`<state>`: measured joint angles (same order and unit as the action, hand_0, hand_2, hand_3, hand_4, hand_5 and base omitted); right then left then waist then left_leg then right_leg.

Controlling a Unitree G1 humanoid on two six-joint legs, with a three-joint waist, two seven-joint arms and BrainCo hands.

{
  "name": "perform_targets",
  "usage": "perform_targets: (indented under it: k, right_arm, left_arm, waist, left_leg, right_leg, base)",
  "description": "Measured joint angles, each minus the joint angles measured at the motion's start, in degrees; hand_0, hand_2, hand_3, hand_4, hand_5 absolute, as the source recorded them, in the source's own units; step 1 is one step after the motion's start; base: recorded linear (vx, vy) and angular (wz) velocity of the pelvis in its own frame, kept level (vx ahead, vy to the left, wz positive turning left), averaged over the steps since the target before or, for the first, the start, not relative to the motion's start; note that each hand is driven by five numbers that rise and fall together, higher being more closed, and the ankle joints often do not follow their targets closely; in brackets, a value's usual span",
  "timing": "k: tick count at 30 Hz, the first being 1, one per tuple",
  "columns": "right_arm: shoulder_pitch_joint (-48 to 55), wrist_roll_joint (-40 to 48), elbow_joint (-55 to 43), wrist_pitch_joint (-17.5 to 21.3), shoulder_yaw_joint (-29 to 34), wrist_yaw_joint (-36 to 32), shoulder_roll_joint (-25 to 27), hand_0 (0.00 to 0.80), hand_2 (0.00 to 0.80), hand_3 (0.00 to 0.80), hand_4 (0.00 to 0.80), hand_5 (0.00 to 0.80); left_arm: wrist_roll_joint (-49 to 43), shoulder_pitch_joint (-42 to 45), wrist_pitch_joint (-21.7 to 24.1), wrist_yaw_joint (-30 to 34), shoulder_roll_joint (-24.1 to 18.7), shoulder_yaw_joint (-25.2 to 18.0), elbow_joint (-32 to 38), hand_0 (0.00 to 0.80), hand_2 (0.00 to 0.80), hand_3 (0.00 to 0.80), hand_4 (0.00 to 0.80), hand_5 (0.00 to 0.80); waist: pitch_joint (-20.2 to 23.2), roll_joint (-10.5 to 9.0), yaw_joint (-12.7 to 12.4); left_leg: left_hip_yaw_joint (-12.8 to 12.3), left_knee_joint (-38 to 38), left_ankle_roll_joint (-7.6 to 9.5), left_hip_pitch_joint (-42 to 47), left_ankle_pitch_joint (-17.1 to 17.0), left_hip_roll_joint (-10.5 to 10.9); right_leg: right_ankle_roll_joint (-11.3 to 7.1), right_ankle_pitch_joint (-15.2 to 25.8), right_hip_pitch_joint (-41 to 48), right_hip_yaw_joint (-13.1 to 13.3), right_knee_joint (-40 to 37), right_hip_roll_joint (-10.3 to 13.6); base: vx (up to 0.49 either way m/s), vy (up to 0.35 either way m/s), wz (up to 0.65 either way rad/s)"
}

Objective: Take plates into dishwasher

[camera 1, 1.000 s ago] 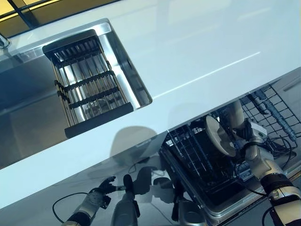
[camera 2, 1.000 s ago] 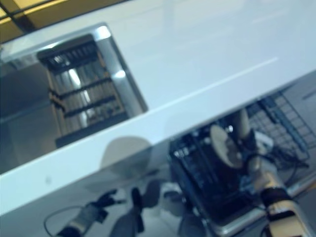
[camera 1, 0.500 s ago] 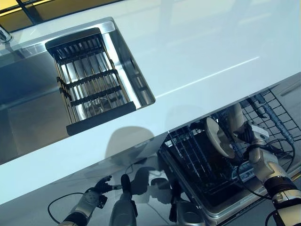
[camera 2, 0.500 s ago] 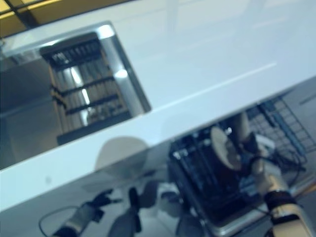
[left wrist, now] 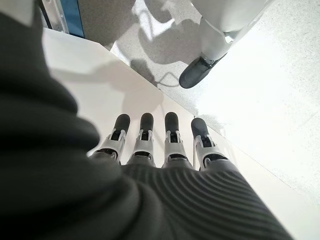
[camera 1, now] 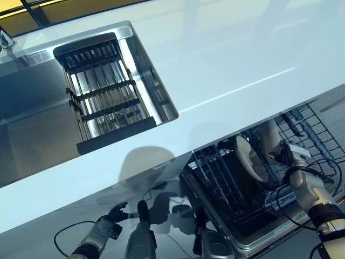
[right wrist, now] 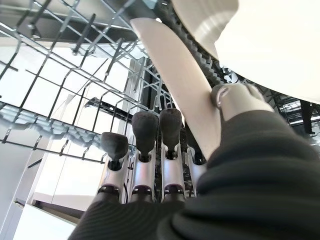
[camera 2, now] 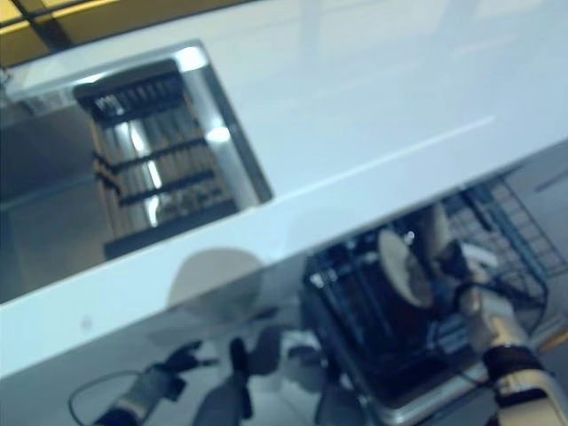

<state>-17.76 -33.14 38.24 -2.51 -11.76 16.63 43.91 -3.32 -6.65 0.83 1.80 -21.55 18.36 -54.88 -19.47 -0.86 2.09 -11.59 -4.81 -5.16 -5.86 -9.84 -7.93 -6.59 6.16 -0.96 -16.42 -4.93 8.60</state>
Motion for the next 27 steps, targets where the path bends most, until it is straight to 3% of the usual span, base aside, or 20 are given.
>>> perform_targets:
  k: [12, 20, 27]
  right_arm:
    - [2.40, -1.27, -2.41, 1.57, 1.81, -2.50, 1.71, 0.800, 0.800, 0.800, 0.800, 0.800]
    - [11.97, -4.10, -8.40, 6.13, 2.25, -4.09, 1.98, 0.800, 0.800, 0.800, 0.800, 0.800]
    - [14.38, -5.19, -9.71, 7.25, 2.51, -4.94, 2.07, 0.800, 0.800, 0.800, 0.800, 0.800]
  left_arm:
    - [-0.39, 0.78, 0.04, 0.92, -0.17, -1.61, 0.00, 0.000, 0.000, 0.000, 0.000, 0.000]
    - [-0.43, 1.38, 0.15, 0.94, -1.56, -1.65, -0.41, 0.000, 0.000, 0.000, 0.000, 0.000]
    - [-0.55, 2.21, 0.16, 0.94, -1.37, -1.67, -0.48, 0.000, 0.000, 0.000, 0.000, 0.000]
  waist:
    - [-0.02, -0.36, 0.01]
    - [0.84, -3.18, 1.59]
    - [1.27, -3.60, 1.81]
  left_leg:
    - [0.00, -0.01, 0.11, -0.02, 0.08, 0.00]
    - [0.10, -0.04, 0.16, 0.43, 0.15, -0.06]
    - [-0.41, -0.06, 0.16, 1.28, 0.20, -0.67]
  right_leg:
    - [-0.01, -0.01, -0.01, 0.03, 0.00, 0.00]
    - [-0.21, -0.20, 0.61, 0.11, -0.14, -0.03]
    - [-0.15, -0.19, 1.09, 0.84, -0.13, -0.36]
  base:
    - [0.000, 0.000, 0.00]
    - [0.009, 0.016, 0.01]
    - [0.010, 0.007, -0.03]
